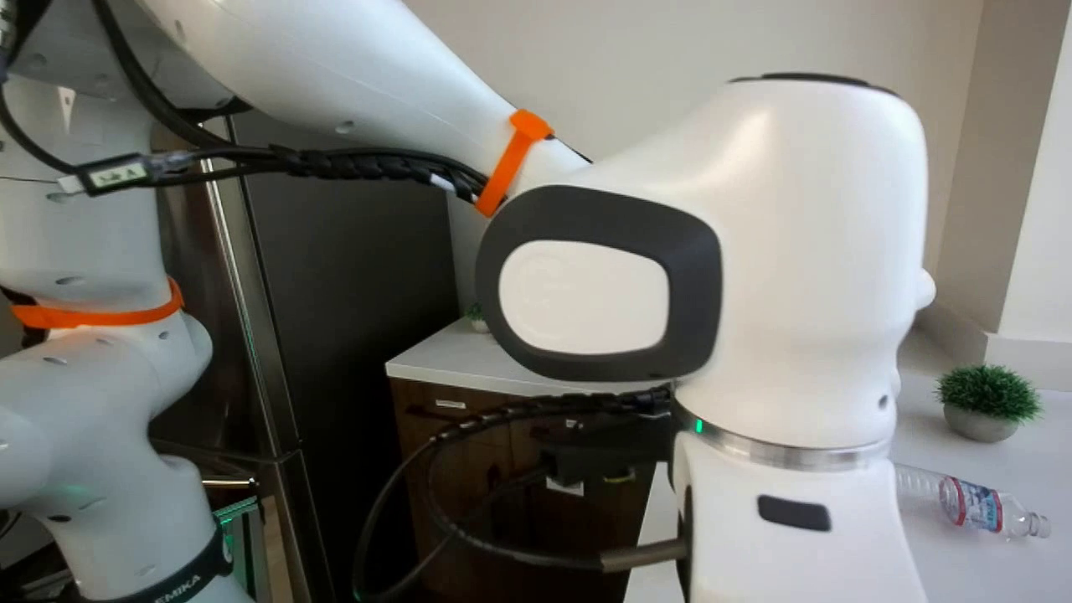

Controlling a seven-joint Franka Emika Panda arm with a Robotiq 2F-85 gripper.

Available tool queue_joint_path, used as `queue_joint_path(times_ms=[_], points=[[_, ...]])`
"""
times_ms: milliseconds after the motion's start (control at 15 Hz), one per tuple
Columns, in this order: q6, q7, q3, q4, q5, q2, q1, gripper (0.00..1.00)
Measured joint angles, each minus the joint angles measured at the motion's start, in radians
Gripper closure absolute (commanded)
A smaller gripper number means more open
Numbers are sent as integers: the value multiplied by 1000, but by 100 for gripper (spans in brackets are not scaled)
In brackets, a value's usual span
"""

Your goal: Put the green object on the shelf

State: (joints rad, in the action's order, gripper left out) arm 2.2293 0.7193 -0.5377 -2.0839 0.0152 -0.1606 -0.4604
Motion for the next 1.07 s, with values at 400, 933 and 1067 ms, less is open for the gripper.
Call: queue_joint_path(times_ms=[400,933,1067], points=[[70,-92,30,-187,-111,218,3,100],[127,-99,311,-453,-281,481,43,100],[132,-97,385,-464,-282,491,76,100]])
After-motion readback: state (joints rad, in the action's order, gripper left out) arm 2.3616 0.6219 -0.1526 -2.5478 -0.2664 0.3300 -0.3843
